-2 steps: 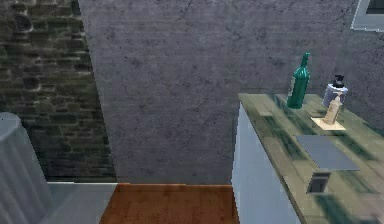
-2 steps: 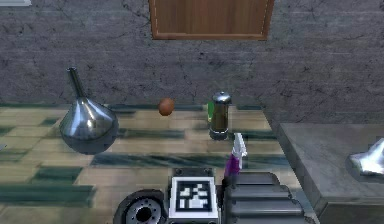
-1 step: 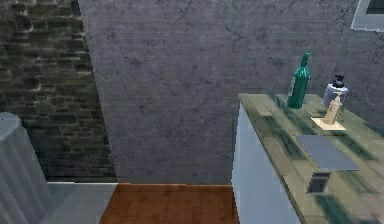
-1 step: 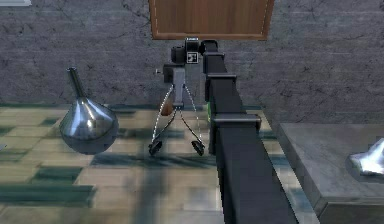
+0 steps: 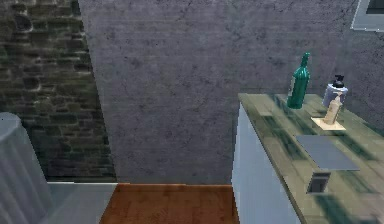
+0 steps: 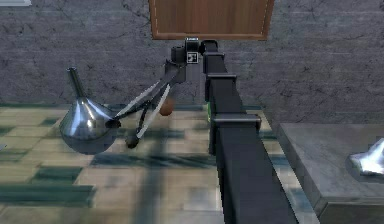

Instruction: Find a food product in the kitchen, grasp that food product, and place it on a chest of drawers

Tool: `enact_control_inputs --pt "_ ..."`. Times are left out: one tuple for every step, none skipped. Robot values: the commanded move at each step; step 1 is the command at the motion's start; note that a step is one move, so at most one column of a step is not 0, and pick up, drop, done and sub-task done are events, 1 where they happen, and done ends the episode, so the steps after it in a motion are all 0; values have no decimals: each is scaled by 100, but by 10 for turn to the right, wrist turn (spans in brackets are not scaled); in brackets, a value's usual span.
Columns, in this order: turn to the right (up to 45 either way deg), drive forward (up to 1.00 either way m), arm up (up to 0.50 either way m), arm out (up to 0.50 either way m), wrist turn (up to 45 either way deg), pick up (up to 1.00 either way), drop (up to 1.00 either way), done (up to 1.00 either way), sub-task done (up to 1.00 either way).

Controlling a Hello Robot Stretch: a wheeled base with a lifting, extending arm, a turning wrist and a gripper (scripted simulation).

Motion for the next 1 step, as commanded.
enact_control_inputs --pt "0 0 0 0 450 0 0 0 0"
